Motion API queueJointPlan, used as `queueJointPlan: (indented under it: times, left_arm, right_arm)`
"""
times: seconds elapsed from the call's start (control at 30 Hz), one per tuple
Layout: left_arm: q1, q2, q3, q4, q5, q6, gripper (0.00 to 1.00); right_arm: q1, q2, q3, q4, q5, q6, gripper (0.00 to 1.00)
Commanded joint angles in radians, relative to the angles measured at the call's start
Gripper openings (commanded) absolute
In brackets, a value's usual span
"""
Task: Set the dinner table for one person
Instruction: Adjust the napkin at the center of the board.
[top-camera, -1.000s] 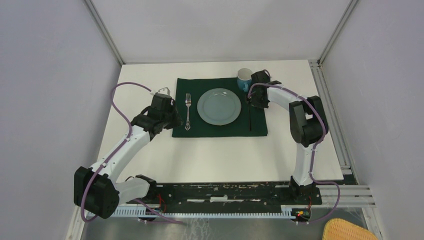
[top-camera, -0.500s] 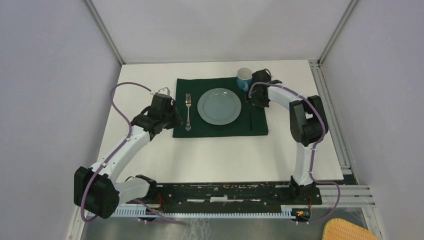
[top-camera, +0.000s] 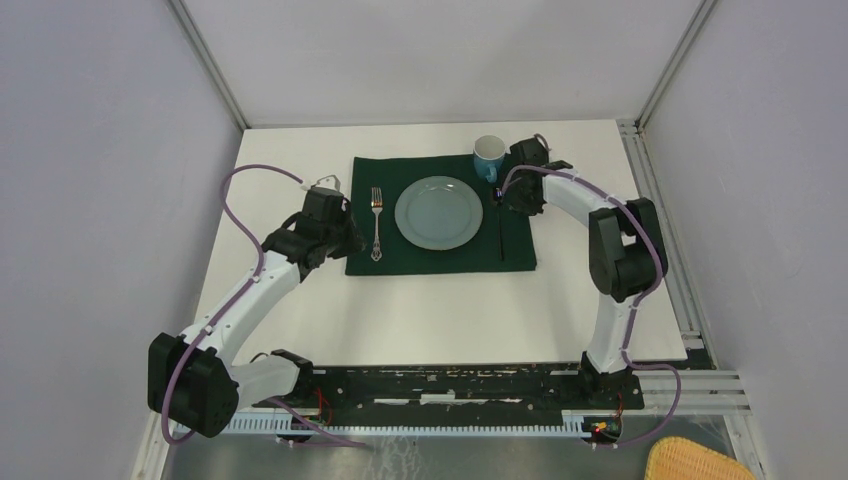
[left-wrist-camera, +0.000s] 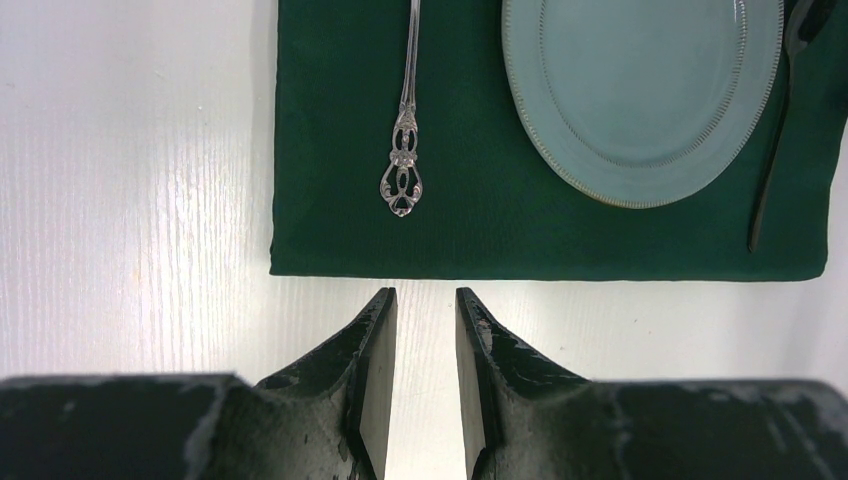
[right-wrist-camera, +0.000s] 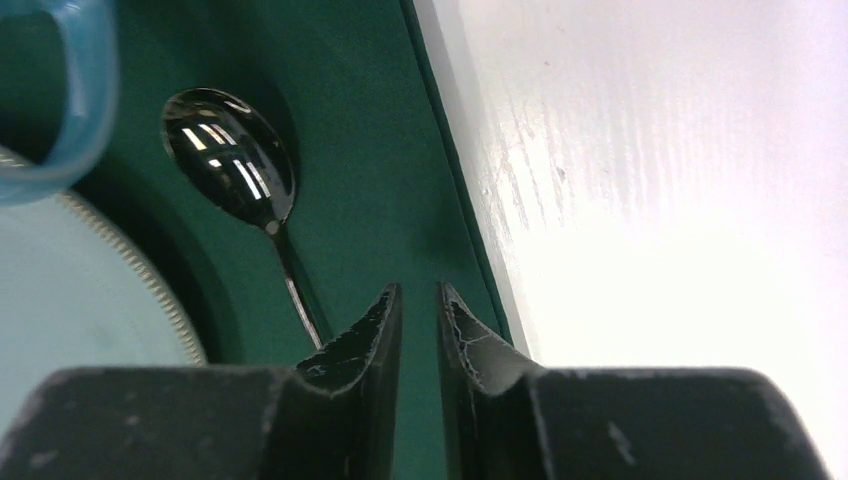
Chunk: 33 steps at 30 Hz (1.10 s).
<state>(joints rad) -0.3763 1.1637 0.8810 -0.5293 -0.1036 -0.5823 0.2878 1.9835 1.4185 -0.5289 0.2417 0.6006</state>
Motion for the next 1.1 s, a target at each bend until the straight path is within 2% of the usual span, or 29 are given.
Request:
queueJointPlan:
  times: [0.0, 0.1, 0.2, 0.27, 0.3, 0.43, 0.47, 0.5, 0.53, 0.83, 0.9, 1.07]
  left_arm:
    - [0.006, -0.026, 0.003, 0.027, -0.021, 0.004, 0.35]
    - [0.006, -0.029, 0.011, 0.036, -0.034, 0.010, 0.36]
    - [0.006, -0.027, 0.028, 0.039, -0.060, 0.026, 0.40]
    - [0.005, -0.025, 0.041, 0.038, -0.076, 0.044, 0.48]
    - [0.006, -0.025, 0.048, 0.039, -0.081, 0.054, 0.60]
    - [0.006, -0.035, 0.070, 0.050, -0.101, 0.082, 0.64]
    - [0.004, -0.036, 0.076, 0.048, -0.117, 0.084, 0.74]
    - [0.006, -0.036, 0.079, 0.047, -0.120, 0.086, 0.96]
    - [0.006, -0.035, 0.083, 0.046, -0.128, 0.088, 0.99]
    - [0.005, -0.062, 0.101, 0.007, -0.270, 0.110, 1.00]
    - [0.006, -0.087, 0.094, 0.019, -0.262, 0.152, 1.00]
    - [0.006, -0.172, 0.084, 0.012, -0.362, 0.211, 1.00]
  right_arm:
    - [-0.004, -0.144, -0.003, 0.037, 0.018, -0.010, 0.25]
    - [0.000, -0.219, 0.002, 0.032, 0.001, -0.018, 0.32]
    - [0.007, -0.290, 0.014, 0.018, -0.034, -0.041, 0.46]
    - [0.017, -0.342, 0.011, 0.014, -0.046, -0.070, 0.78]
    - [0.022, -0.369, 0.007, 0.013, -0.057, -0.085, 0.96]
    - [0.034, -0.463, -0.015, -0.009, -0.060, -0.123, 0.98]
    - [0.035, -0.484, -0.022, -0.014, -0.061, -0.134, 0.97]
    - [0.035, -0.502, -0.029, -0.023, -0.057, -0.139, 0.97]
    - [0.035, -0.519, -0.041, -0.025, -0.049, -0.144, 0.98]
    - [0.036, -0.653, -0.125, -0.037, 0.002, -0.180, 0.98]
    - [0.035, -0.666, -0.123, -0.052, 0.009, -0.195, 0.98]
    - [0.035, -0.706, -0.124, -0.111, 0.103, -0.187, 0.98]
